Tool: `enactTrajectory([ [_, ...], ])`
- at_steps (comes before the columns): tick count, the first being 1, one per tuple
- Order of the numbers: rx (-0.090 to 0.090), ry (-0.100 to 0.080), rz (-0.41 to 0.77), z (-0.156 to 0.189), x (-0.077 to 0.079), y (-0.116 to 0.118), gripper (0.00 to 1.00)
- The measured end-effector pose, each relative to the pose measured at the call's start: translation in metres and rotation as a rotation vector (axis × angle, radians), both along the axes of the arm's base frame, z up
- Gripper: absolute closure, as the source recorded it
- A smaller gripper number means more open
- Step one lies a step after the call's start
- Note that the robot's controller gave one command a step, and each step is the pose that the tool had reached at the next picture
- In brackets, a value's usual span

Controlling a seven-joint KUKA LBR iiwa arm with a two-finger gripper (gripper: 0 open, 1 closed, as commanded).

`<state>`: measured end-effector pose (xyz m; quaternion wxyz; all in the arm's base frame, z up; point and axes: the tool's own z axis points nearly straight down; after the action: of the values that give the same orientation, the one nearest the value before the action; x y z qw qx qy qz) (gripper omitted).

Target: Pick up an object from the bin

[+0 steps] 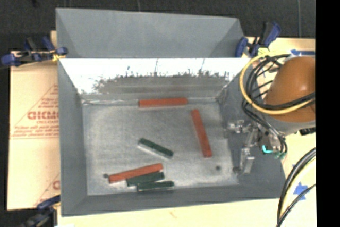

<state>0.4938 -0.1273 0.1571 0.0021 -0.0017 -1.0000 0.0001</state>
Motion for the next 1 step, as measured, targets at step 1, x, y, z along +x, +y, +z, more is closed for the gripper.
enactTrajectory([
  [1, -0.002, -0.008, 0.004, 0.0039, 0.0021, 0.0004, 0.0],
])
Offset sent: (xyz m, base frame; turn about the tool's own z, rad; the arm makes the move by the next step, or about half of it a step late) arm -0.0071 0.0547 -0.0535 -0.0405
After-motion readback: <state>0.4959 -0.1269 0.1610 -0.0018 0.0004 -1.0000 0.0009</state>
